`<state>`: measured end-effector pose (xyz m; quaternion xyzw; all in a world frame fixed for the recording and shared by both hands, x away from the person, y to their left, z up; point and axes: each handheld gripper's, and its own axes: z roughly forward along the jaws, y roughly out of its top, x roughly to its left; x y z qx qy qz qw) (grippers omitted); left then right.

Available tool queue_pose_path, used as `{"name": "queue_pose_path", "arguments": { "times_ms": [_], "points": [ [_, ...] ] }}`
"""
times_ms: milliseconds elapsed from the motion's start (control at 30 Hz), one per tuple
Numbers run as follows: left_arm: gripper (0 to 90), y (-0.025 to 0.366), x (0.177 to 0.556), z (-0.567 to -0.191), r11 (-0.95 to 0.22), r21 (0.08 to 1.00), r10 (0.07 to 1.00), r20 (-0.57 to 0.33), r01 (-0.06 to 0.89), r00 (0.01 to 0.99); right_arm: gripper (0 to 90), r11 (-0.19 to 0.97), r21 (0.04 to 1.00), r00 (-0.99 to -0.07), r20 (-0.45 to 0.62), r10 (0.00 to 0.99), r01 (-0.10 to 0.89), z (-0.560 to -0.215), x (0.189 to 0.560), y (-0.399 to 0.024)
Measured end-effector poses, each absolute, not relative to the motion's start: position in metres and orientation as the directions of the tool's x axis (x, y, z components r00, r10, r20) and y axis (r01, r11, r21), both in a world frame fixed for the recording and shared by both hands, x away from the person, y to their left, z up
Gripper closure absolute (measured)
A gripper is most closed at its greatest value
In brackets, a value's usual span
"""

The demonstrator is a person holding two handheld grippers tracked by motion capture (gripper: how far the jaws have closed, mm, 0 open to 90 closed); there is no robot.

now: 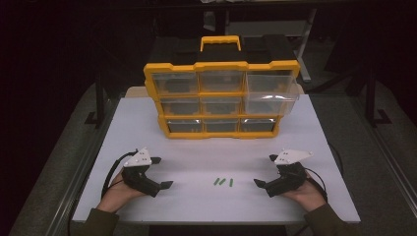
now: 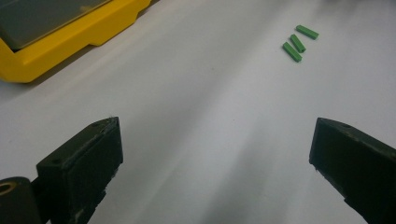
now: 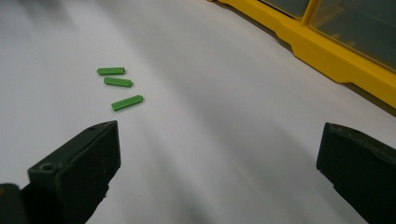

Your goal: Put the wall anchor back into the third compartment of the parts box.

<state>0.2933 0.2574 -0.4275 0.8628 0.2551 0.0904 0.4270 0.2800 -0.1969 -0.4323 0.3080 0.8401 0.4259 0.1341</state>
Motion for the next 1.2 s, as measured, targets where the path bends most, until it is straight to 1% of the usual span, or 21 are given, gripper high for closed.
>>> {"name": "queue_pose_path", "arguments": {
  "times_ms": [167, 300, 567, 1200],
  "points": [
    [3.0, 0.258, 0.294, -0.427, -0.504, 0.777, 0.525, -0.072, 0.378, 0.848, 0.0, 0.440, 0.804, -0.779, 0.045, 0.625, 0.400, -0.432, 0.281, -0.197],
    [2.9, 0.256, 0.295, -0.427, -0.523, 0.769, 0.516, -0.057, 0.368, 0.854, 0.0, 0.448, 0.798, -0.781, 0.044, 0.623, 0.402, -0.432, 0.281, -0.197],
    [2.9, 0.245, 0.299, -0.422, -0.502, 0.785, 0.506, -0.073, 0.363, 0.859, 0.0, 0.443, 0.802, -0.776, 0.040, 0.630, 0.401, -0.431, 0.278, -0.198],
    [2.9, 0.210, 0.307, -0.415, -0.528, 0.776, 0.455, -0.083, 0.344, 0.886, 0.0, 0.426, 0.814, -0.778, 0.050, 0.626, 0.395, -0.430, 0.279, -0.200]
  ]
}}
